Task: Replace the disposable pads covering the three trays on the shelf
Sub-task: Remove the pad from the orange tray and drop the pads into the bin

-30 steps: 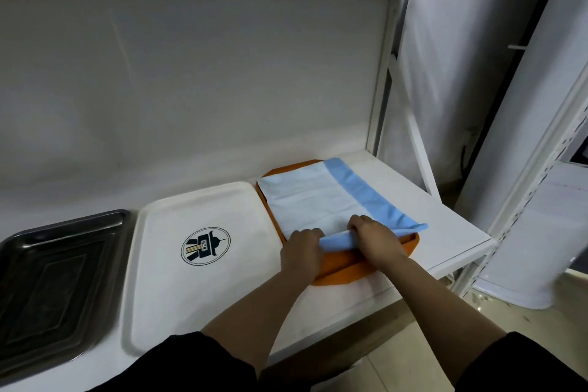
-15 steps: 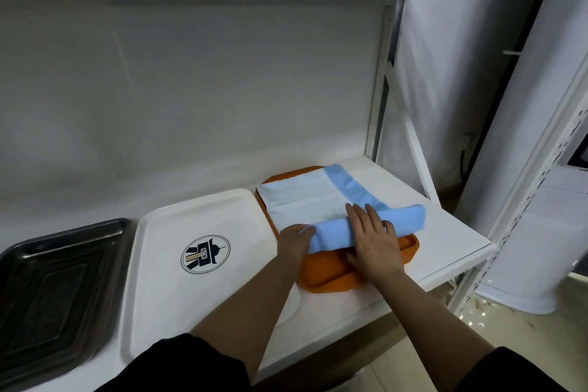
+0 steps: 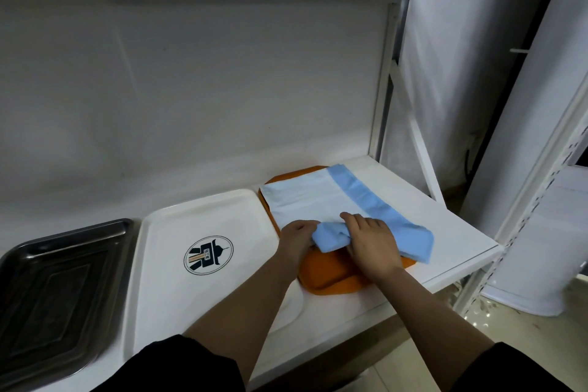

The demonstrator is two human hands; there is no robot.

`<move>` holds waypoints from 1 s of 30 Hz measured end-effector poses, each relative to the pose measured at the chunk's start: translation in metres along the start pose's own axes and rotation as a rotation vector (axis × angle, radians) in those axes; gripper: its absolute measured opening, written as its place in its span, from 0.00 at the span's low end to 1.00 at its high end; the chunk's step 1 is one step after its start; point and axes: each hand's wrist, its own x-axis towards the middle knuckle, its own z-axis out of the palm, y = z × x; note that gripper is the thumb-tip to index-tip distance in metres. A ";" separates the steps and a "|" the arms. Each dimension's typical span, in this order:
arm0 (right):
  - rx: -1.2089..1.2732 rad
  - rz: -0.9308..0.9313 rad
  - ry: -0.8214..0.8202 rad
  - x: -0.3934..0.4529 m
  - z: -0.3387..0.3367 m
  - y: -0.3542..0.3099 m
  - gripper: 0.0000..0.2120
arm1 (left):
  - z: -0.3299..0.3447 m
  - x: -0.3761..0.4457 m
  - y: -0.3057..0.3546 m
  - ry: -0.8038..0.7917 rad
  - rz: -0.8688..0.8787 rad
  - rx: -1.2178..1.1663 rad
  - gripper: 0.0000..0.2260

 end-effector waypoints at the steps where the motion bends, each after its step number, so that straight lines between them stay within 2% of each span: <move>1: 0.028 0.006 -0.002 0.000 -0.002 0.000 0.15 | 0.000 -0.001 0.002 -0.011 0.043 0.113 0.13; 3: 0.052 0.000 0.009 0.001 -0.008 0.000 0.08 | -0.001 -0.005 0.004 -0.030 0.096 0.251 0.13; 5: 0.053 -0.016 0.041 0.003 -0.015 -0.001 0.06 | -0.002 -0.015 0.006 -0.096 0.126 0.286 0.13; 7: 0.047 -0.022 0.039 0.003 -0.018 0.000 0.06 | -0.004 -0.023 0.004 -0.211 0.181 0.367 0.18; 8: 0.052 -0.019 0.030 0.002 -0.020 0.000 0.06 | -0.004 -0.027 0.003 -0.255 0.237 0.491 0.23; 9: 0.066 -0.014 0.019 0.001 -0.022 -0.001 0.06 | -0.005 -0.030 0.002 -0.252 0.297 0.647 0.29; 11: 0.103 -0.014 0.006 -0.002 -0.025 -0.001 0.10 | -0.006 -0.035 0.002 -0.130 0.433 0.956 0.35; 14: 0.129 -0.052 -0.059 -0.010 -0.029 -0.001 0.15 | 0.000 -0.039 -0.007 0.022 0.609 1.206 0.31; 16: 0.138 -0.088 -0.121 -0.017 -0.028 0.004 0.15 | 0.006 -0.039 -0.013 0.042 0.673 1.233 0.21; 18: 0.148 -0.118 -0.164 -0.025 -0.028 0.008 0.15 | 0.012 -0.039 -0.020 0.029 0.696 1.238 0.17; 21: 0.139 -0.167 -0.224 -0.038 -0.030 0.014 0.15 | 0.018 -0.042 -0.033 -0.025 0.745 1.212 0.17; 24: 0.100 -0.215 -0.307 -0.053 -0.022 0.026 0.10 | 0.017 -0.043 -0.047 -0.111 0.812 1.161 0.17; 28: -0.007 -0.181 -0.375 -0.064 -0.018 0.045 0.19 | 0.009 -0.042 -0.063 -0.141 1.003 1.154 0.19; 30: -0.062 -0.131 -0.379 -0.065 -0.018 0.052 0.23 | 0.005 -0.042 -0.070 -0.220 0.964 1.116 0.18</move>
